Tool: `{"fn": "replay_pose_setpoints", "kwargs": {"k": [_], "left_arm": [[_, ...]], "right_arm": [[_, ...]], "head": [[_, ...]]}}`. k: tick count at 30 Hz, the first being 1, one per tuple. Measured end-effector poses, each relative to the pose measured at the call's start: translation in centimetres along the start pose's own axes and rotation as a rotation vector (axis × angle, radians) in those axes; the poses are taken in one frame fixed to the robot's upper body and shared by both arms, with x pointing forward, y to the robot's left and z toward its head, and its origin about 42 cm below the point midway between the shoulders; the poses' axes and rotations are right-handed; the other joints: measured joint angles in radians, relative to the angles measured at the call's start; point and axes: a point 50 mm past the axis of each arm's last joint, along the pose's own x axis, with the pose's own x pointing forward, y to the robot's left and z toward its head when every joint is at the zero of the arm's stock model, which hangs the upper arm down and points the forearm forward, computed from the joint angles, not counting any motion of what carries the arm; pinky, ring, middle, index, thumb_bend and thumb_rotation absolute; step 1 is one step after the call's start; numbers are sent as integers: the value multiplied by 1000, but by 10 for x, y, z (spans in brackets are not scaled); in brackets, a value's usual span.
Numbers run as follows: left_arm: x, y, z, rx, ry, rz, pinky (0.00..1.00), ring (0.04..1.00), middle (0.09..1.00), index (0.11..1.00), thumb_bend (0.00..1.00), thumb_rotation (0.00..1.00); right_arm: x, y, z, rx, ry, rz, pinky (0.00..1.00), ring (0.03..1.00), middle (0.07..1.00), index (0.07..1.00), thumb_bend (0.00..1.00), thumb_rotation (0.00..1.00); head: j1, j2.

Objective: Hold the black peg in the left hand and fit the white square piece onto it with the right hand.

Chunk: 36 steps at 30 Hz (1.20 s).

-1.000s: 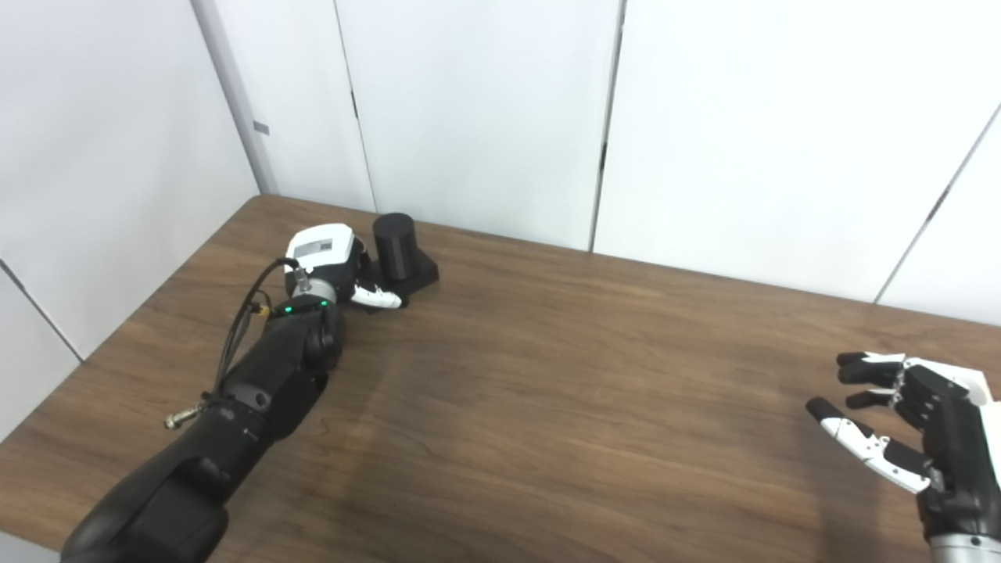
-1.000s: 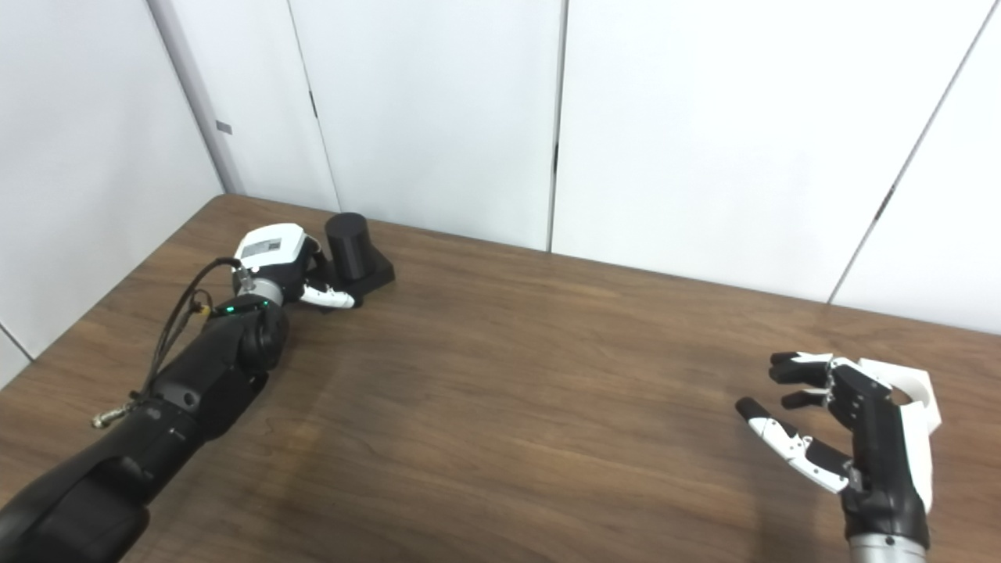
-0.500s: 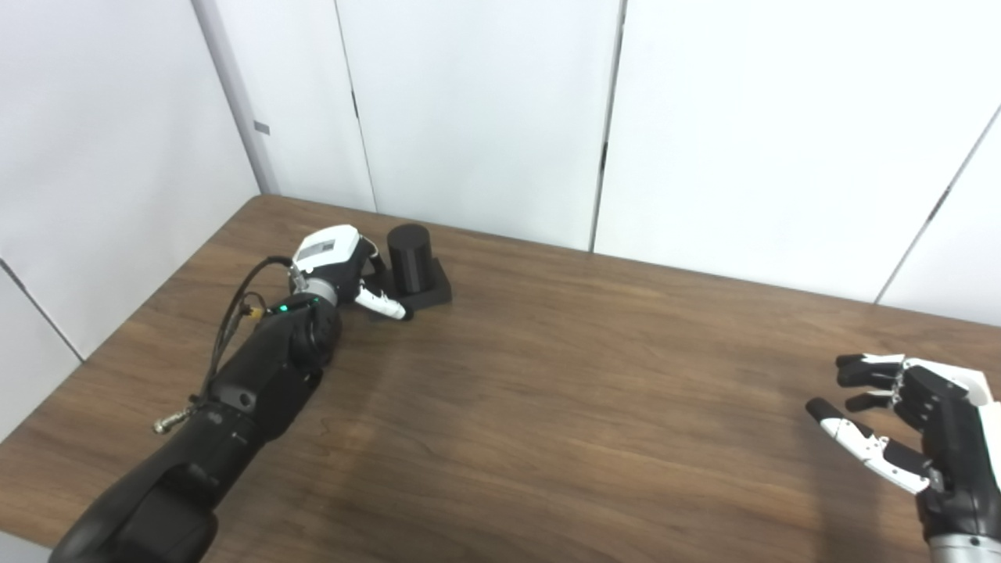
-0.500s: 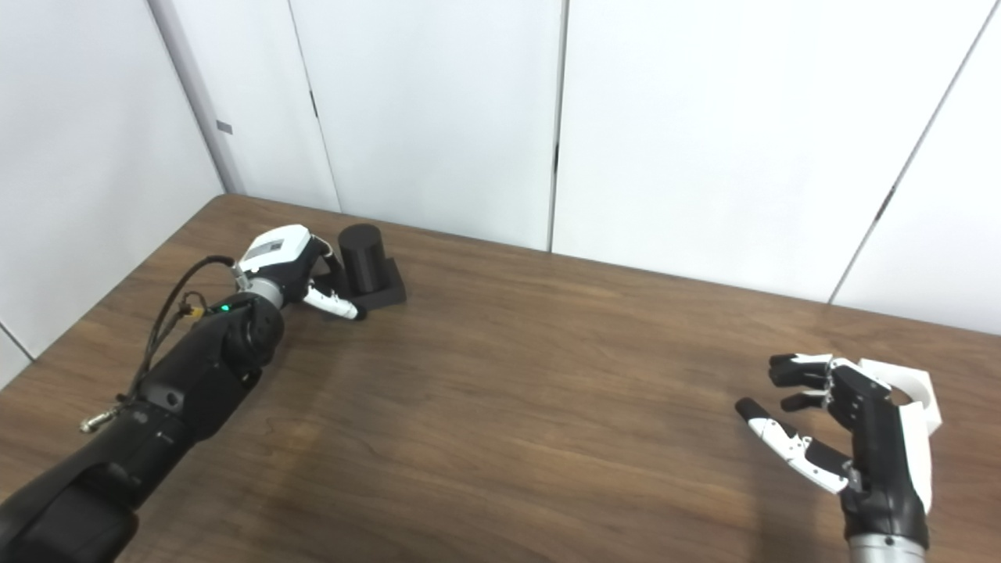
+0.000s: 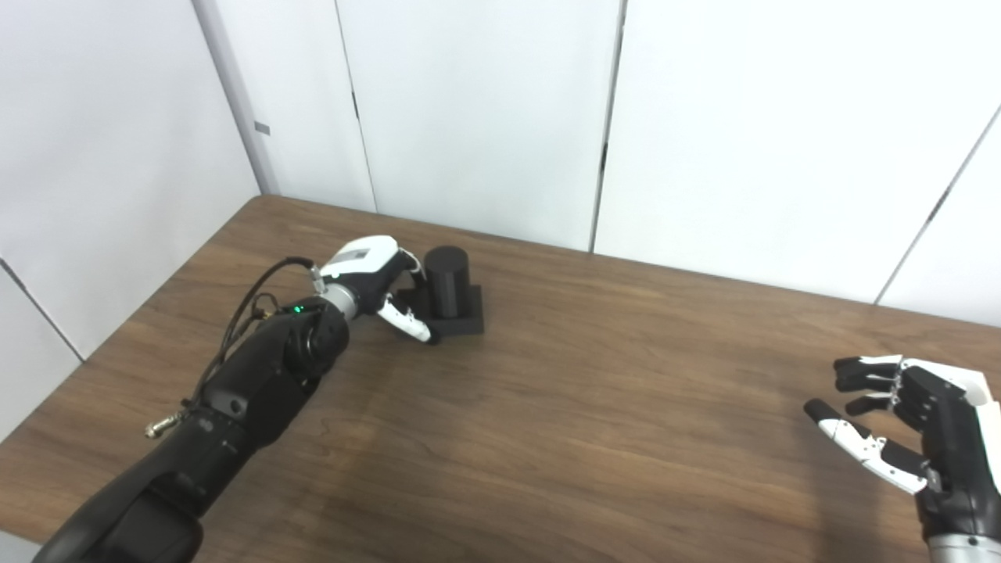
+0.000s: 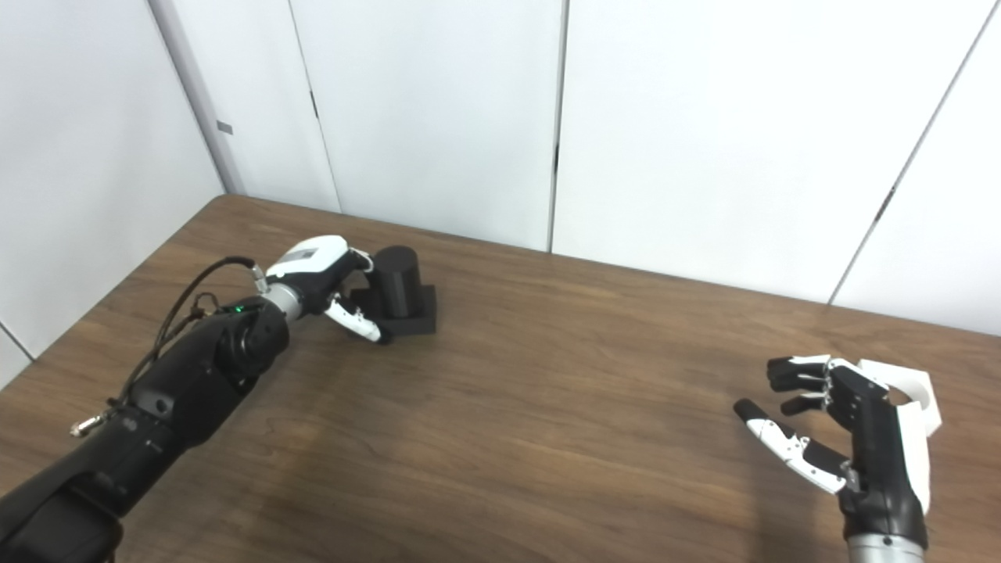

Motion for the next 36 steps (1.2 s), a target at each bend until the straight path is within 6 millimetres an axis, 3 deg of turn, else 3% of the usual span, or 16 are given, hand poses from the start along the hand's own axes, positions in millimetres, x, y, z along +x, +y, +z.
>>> {"fn": "replay_pose_setpoints", "kwargs": {"k": [3, 9, 16, 36], "left_arm": [[-3, -4, 5, 4, -46, 2, 867, 928, 878, 487, 525, 64], [-6, -9, 21, 24, -184, -47, 826, 940, 883, 489, 523, 70], [-10, -21, 57, 44, -353, -111, 842, 936, 887, 491, 523, 70], [-18, -54, 112, 52, -570, -117, 846, 929, 894, 491, 523, 71]], "right_arm": [[0, 0, -1, -2, 3, 0, 435, 566, 606, 489, 496, 118], [0, 1, -2, -4, 7, 0, 444, 576, 613, 490, 495, 119], [0, 0, -2, -4, 7, -2, 459, 587, 617, 490, 495, 118], [0, 0, -2, -7, 6, -8, 451, 584, 612, 490, 495, 119]], "head": [[-2, -2], [-3, 3], [-14, 8], [-31, 15]]}}
